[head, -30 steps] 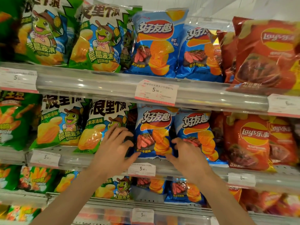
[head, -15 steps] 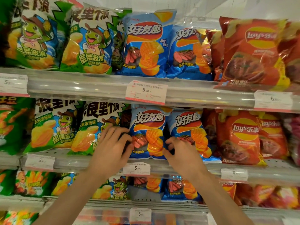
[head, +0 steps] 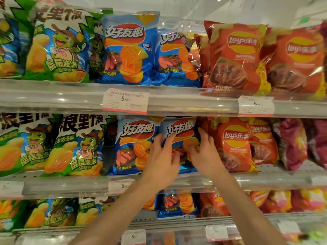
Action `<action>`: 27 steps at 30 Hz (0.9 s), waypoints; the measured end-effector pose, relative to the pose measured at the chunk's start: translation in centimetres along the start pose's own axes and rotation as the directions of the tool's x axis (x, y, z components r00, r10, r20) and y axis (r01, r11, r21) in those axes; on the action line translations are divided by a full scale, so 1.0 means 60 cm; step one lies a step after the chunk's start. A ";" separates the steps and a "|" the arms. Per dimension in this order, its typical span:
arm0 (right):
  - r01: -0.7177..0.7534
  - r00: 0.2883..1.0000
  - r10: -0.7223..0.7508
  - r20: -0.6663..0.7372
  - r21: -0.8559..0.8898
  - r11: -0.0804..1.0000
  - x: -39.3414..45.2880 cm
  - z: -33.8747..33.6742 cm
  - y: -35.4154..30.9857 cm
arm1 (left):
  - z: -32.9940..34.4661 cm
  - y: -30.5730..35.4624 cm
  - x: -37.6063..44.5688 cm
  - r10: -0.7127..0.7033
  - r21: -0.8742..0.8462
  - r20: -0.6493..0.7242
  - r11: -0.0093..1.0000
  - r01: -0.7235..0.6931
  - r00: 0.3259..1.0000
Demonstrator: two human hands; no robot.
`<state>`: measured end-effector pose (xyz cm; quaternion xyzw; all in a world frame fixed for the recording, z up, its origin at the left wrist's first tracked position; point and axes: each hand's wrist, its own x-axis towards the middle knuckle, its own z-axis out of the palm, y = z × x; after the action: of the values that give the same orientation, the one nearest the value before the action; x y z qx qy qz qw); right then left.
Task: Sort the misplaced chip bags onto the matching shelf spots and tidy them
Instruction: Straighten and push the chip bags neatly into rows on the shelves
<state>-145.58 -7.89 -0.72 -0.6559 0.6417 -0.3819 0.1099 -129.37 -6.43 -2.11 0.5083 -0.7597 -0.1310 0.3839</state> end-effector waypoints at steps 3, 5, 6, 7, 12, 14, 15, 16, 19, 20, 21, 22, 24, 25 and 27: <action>-0.117 0.991 0.108 0.078 0.113 0.987 0.020 -0.005 -0.003 | 0.023 0.009 0.040 -0.166 -0.152 0.063 0.973 0.174 0.984; -0.175 0.982 0.159 0.102 0.173 0.969 0.032 0.002 -0.001 | 0.036 0.009 0.060 -0.229 -0.177 0.019 0.957 0.229 0.973; -0.188 0.979 0.169 0.110 0.196 0.962 0.037 0.007 0.002 | 0.041 0.009 0.066 -0.251 -0.174 -0.004 0.953 0.246 0.968; -0.194 0.978 0.172 0.121 0.201 0.960 0.040 0.011 0.005 | 0.046 0.008 0.071 -0.269 -0.175 -0.015 0.949 0.262 0.963; -0.149 0.987 0.130 0.090 0.251 0.957 0.037 0.025 0.016 | 0.063 -0.005 0.092 -0.291 -0.252 -0.043 0.929 0.271 0.956; -0.113 0.994 0.110 0.025 0.240 0.964 0.026 0.028 0.014 | 0.067 -0.005 0.095 -0.231 -0.214 -0.110 0.955 0.204 0.967; -0.077 0.996 0.084 -0.020 0.228 0.971 0.022 0.032 0.015 | 0.069 -0.003 0.094 -0.195 -0.194 -0.145 0.967 0.165 0.970; -0.031 0.996 0.048 -0.075 0.222 0.975 0.018 0.036 0.017 | 0.071 -0.001 0.093 -0.161 -0.175 -0.176 0.976 0.130 0.971; 0.048 0.983 -0.004 -0.183 0.236 0.971 0.009 0.047 0.018 | 0.078 -0.007 0.089 -0.082 -0.112 -0.234 0.992 0.057 0.969; 0.044 0.982 0.002 -0.190 0.235 0.971 0.009 0.051 0.018 | 0.080 -0.012 0.089 -0.069 -0.084 -0.234 0.995 0.051 0.970; 0.033 0.981 0.012 -0.193 0.227 0.973 0.008 0.055 0.019 | 0.081 -0.016 0.091 -0.066 -0.052 -0.223 0.997 0.056 0.973; 0.024 0.980 0.020 -0.196 0.217 0.976 0.009 0.058 0.020 | 0.083 -0.019 0.093 -0.069 -0.021 -0.205 0.998 0.066 0.976; 0.015 0.978 0.025 -0.205 0.188 0.982 0.012 0.062 0.022 | 0.084 -0.019 0.099 -0.090 0.008 -0.168 0.996 0.092 0.982; 0.015 0.977 0.023 -0.211 0.178 0.984 0.013 0.063 0.023 | 0.084 -0.018 0.099 -0.090 0.011 -0.156 0.996 0.093 0.984; 0.021 0.975 0.017 -0.222 0.167 0.986 0.015 0.064 0.025 | 0.079 -0.013 0.090 -0.040 0.022 -0.138 0.999 0.043 0.990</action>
<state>-144.38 -10.26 -3.98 -0.5979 0.6148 -0.5061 0.0919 -133.24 -12.39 -3.31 0.5365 -0.7223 -0.0940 0.4262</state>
